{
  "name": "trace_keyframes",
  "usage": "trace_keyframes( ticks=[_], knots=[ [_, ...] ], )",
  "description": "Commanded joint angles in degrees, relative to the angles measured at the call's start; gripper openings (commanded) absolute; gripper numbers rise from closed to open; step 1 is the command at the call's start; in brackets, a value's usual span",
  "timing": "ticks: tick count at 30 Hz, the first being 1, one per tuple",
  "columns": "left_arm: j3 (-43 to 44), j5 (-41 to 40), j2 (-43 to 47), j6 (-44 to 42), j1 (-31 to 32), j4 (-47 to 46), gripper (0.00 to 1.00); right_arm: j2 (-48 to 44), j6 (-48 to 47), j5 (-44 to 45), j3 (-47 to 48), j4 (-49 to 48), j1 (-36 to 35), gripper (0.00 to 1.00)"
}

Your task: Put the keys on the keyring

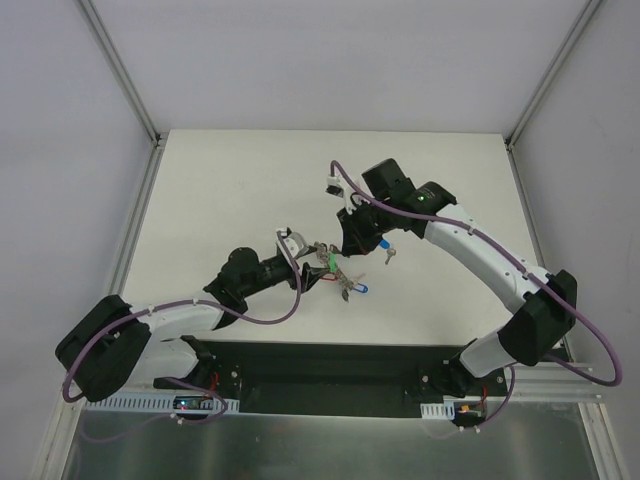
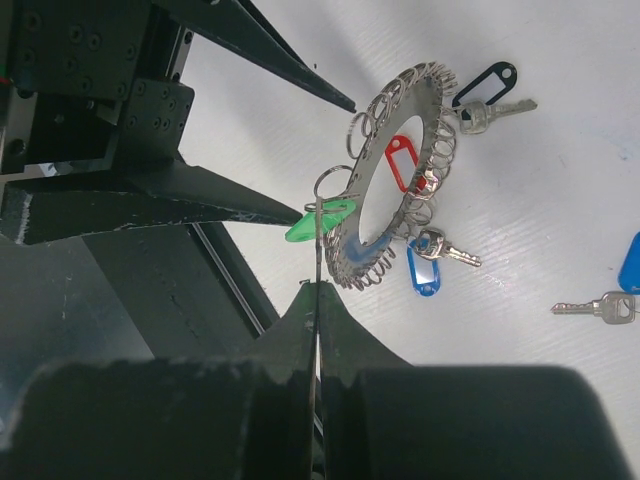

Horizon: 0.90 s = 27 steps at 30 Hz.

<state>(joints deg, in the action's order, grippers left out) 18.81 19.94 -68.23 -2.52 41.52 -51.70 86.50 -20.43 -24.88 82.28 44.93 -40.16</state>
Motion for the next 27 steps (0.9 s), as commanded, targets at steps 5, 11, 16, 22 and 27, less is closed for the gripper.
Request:
trace_keyframes(
  ticks=[5, 11, 16, 22, 27],
  knots=[
    [0.09, -4.12, -3.49, -2.22, 1.55, -10.52, 0.58, -3.09, 0.39, -2.28, 0.6, 0.51, 0.35, 0.01],
    [1.14, -4.83, -5.07, -1.7, 2.6, -12.37, 0.58, -3.18, 0.48, -2.71, -0.01, 0.51, 0.35, 0.01],
    [2.11, -6.41, -5.6, -1.52, 3.48, -12.9, 0.58, -3.27, 0.56, -3.41, -0.36, 0.34, 0.35, 0.01],
    [3.25, -7.81, -6.39, -0.9, 4.1, -13.16, 0.49, -3.79, 0.65, -3.94, -1.24, -0.19, 0.35, 0.01],
    [3.43, -8.52, -6.83, -0.55, 4.19, -13.07, 0.4, -4.06, 0.47, -3.77, -1.6, -0.37, 0.35, 0.01]
  ],
)
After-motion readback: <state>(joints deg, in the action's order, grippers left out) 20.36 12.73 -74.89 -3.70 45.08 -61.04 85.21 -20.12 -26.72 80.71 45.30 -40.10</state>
